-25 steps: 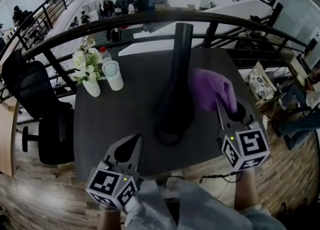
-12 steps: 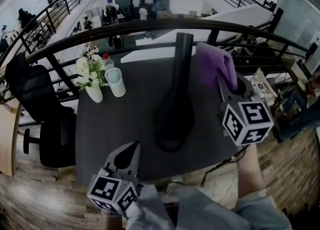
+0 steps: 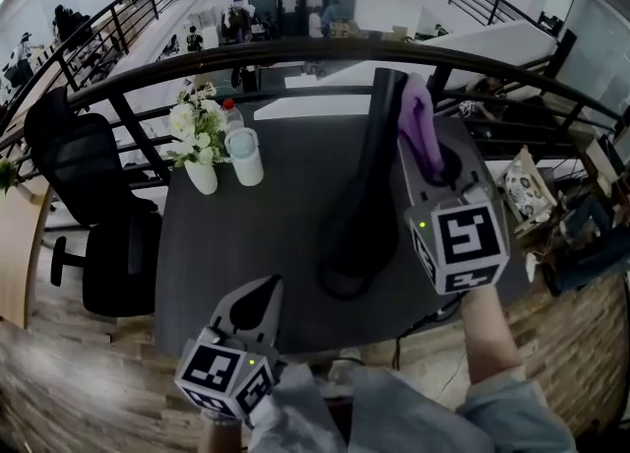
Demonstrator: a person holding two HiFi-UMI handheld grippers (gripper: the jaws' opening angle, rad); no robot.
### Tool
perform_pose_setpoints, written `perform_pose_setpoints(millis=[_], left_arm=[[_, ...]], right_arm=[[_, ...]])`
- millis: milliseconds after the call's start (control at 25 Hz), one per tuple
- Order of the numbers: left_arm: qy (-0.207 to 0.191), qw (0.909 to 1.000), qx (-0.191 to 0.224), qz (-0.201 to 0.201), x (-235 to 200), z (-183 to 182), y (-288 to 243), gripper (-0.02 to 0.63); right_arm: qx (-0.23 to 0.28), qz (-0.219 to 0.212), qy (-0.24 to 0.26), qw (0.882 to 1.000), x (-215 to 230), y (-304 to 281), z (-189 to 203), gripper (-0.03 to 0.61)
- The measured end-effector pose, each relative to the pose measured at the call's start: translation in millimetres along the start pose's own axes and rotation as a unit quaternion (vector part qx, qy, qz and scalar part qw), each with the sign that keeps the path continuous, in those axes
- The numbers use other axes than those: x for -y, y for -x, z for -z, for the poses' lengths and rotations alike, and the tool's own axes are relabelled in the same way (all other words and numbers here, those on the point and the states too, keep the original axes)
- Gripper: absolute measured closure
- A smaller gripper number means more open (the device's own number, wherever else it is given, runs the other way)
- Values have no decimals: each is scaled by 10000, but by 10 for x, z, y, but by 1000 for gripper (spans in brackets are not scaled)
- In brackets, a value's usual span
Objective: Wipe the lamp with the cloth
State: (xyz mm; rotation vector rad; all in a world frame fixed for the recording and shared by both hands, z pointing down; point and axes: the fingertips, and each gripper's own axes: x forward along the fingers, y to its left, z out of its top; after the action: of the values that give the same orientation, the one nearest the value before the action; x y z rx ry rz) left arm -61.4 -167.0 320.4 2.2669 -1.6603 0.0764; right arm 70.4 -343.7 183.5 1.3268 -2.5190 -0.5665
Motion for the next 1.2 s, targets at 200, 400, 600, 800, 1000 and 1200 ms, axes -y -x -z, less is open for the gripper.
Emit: perform_pose_setpoints(millis=[200, 400, 600, 800, 1000, 1200], left_arm=[[-35, 10000, 32, 13, -22, -6, -12, 601], [-10, 10000, 62, 55, -18, -18, -32, 601], [62, 9999, -7, 122, 15, -18, -42, 601], [61, 9999, 22, 145, 2, -16, -56, 601], [16, 9998, 55, 167, -2, -20, -66, 601], [-8, 9998, 91, 181, -14, -37, -77, 601]], right_arm=[[53, -54, 869, 9962, -205, 4, -35, 528], [-57, -234, 1466, 9889, -380, 81, 12, 528], [-142, -603, 1717, 9832, -601, 183, 116, 528], [-284, -990, 1795, 9784, -822, 291, 242, 528], [-359, -1344, 1788, 9740, -999, 406, 329, 528], [-253, -1032, 1640, 9807, -890, 459, 237, 528]])
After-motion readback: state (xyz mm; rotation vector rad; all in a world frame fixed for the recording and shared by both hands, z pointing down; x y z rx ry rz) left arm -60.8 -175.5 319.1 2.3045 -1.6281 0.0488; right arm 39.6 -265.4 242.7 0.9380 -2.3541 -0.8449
